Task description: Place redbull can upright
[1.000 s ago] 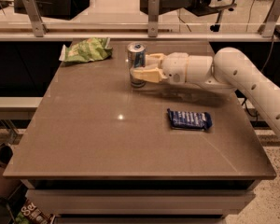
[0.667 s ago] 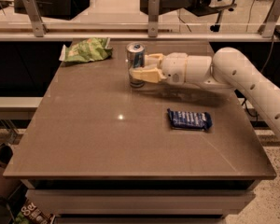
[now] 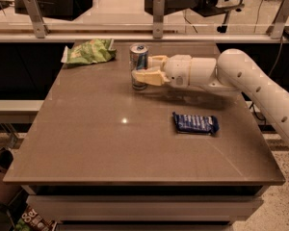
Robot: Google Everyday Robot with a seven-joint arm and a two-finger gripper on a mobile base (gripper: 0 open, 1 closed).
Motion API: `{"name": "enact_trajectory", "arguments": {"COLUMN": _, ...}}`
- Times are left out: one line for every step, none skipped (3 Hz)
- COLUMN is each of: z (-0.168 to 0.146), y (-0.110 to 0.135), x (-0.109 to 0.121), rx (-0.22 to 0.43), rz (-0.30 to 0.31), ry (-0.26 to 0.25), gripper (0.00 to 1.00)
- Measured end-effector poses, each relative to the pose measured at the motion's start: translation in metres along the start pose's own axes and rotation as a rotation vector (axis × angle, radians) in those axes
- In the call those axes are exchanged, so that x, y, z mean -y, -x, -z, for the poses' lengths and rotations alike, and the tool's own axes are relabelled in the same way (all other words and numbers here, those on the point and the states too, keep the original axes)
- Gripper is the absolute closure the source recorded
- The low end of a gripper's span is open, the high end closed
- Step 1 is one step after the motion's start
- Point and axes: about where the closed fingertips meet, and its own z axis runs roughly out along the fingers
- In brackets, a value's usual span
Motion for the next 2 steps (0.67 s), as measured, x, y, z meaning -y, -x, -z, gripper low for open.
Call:
{"name": "enact_trajectory", "arguments": {"z": -0.0025, "y": 0.0005, "x": -0.0014, "rx": 0.001, "rz": 0.0, "ry": 0.005, "gripper": 0.13}}
{"name": "enact_trajectory", "arguments": {"z": -0.0048, "y": 0.001, "x": -0.0026, "rx": 0.002, "rz": 0.0, "ry": 0.009, "gripper": 0.0}}
